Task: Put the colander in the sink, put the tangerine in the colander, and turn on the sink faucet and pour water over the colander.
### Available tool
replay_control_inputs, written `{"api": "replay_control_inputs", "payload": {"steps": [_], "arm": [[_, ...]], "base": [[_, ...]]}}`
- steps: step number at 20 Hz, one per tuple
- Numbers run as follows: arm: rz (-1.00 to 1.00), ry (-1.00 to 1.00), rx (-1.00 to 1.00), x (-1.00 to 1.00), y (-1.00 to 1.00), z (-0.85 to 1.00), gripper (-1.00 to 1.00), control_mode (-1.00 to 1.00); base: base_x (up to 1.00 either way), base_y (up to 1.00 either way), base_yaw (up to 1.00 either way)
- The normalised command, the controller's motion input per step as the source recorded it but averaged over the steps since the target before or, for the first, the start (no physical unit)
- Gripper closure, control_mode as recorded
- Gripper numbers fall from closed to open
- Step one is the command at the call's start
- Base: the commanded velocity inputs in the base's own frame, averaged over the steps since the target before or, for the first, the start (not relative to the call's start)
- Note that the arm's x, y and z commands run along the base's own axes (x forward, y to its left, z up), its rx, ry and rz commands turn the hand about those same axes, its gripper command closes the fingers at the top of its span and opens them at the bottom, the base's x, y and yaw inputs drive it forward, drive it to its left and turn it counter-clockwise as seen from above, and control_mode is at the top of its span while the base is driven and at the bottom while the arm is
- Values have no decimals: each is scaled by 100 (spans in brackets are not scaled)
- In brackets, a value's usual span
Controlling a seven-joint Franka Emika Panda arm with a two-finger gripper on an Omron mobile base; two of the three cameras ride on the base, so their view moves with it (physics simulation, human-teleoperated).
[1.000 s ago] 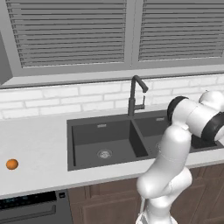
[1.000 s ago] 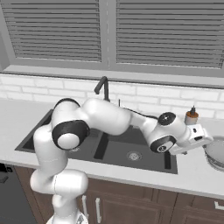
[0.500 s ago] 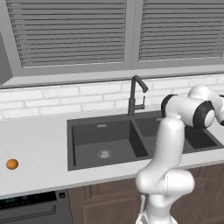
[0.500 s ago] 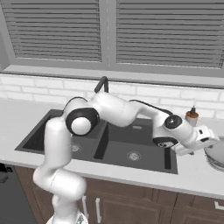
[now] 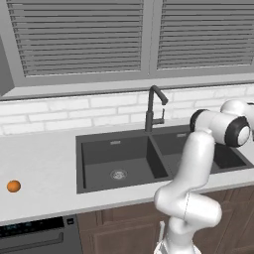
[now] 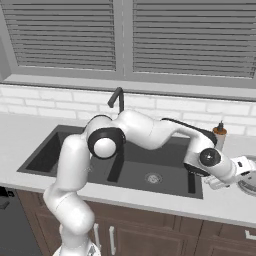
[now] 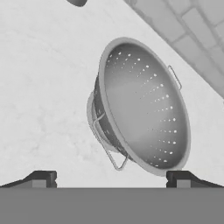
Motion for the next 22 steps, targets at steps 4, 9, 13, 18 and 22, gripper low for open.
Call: {"api": "replay_control_inputs", "payload": {"steps": [4, 9, 13, 18, 22], "arm": [[6, 0, 2, 0, 0, -15, -100, -100], [10, 0, 0, 9, 0, -7, -100, -100], [15, -10, 0, 24, 0, 0, -100, -100], [13, -9, 0, 27, 0, 0, -100, -100], [8, -1, 0, 37, 0, 0, -100, -100]], "base": [[0, 0, 0], [0, 0, 0], [0, 0, 0], [0, 0, 0], [0, 0, 0]]}}
